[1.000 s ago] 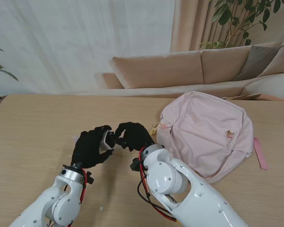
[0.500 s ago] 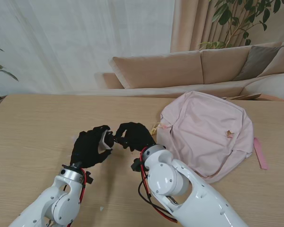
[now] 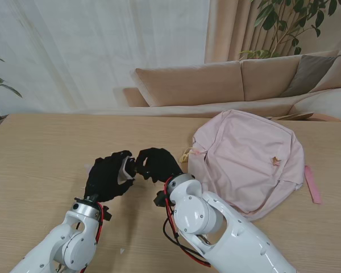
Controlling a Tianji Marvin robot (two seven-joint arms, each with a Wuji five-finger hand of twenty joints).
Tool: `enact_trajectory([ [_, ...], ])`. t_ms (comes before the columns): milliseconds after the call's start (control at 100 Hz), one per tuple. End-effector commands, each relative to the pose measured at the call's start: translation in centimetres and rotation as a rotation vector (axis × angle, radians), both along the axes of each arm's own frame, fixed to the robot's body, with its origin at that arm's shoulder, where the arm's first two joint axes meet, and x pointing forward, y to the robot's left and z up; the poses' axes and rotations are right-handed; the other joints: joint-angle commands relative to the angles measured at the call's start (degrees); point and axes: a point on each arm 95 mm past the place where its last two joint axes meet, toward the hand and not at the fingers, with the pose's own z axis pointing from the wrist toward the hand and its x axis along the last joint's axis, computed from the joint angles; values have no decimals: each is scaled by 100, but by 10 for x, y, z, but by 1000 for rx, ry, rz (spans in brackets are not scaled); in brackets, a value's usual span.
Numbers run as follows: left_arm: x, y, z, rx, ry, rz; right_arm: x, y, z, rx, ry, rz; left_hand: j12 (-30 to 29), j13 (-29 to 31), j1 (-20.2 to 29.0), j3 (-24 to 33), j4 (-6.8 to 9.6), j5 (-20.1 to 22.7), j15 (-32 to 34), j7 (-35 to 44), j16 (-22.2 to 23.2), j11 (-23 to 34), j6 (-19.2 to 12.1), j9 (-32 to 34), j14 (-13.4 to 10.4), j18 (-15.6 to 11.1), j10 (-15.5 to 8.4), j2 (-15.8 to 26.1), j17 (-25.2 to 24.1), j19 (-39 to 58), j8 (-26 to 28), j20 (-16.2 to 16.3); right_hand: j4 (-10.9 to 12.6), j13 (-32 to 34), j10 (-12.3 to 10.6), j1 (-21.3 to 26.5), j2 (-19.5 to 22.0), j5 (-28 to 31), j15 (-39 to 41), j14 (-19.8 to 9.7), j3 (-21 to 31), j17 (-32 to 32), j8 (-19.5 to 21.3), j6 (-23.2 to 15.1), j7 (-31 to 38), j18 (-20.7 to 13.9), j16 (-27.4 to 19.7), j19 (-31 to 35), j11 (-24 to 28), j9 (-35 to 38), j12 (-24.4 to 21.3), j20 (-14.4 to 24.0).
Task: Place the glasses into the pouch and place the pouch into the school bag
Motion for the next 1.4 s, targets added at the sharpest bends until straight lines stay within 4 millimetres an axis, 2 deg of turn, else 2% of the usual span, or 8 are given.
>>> enact_trajectory([
  [0, -2, -5, 2, -6, 9, -15, -4, 7, -1, 4, 13, 28, -45, -70, 338, 651, 326, 108, 117, 269, 141, -84, -272, -218, -110, -28, 8, 392, 17, 275, -55, 174, 17, 136, 39, 120, 53, 124, 83, -68, -22, 120, -20, -239, 42, 68, 59, 325, -28, 214, 51, -29],
  [710, 1, -12, 5, -20, 0, -38, -4, 18, -6, 7, 26, 66, -40, -49, 371, 656, 330, 107, 154, 282, 158, -71, -259, -205, -127, -38, 5, 392, 49, 299, -54, 181, 15, 134, 52, 163, 73, 102, 104, -57, -52, 135, -52, -241, -19, 72, 65, 329, -62, 223, 102, -40],
  [1010, 0, -11, 5, -19, 2, -36, -4, 17, -6, 2, 26, 65, -41, -50, 378, 654, 330, 106, 155, 308, 157, -70, -248, -197, -128, -25, 4, 397, 50, 310, -43, 183, 35, 132, 24, 109, 73, -26, 99, -57, -44, 131, -425, -161, -206, 69, 59, 334, -83, 225, 121, -44],
  [1200, -1, -6, 4, -25, 7, -23, -5, 3, -1, 1, 19, 32, -41, -69, 374, 649, 329, 105, 142, 316, 151, -69, -251, -195, -110, -21, 8, 405, 35, 302, -41, 179, 97, 118, 20, -463, 15, -348, -175, 11, -43, -125, -569, -13, -382, 72, -65, 331, -183, -27, 112, -21],
  [1260, -1, -4, 3, -31, 10, -18, -5, -3, 2, 2, 14, 18, -42, -67, 367, 644, 328, 105, 140, 320, 149, -72, -258, -200, -112, -22, 15, 406, 31, 301, -39, 178, 128, 112, 38, -648, 73, -401, -334, 29, -103, -275, -513, -4, -557, 77, -130, 322, -217, -212, 104, 22],
  [1390, -3, 0, 1, -48, 25, -10, -8, -18, 12, -1, -5, -10, -45, -87, 362, 624, 326, 104, 136, 323, 150, -79, -258, -201, -87, -22, 15, 419, 9, 297, -39, 180, 183, 106, 61, -879, 207, -474, -1061, 91, -275, -744, -94, -66, -1167, 102, -384, 144, -412, -678, -73, 201],
])
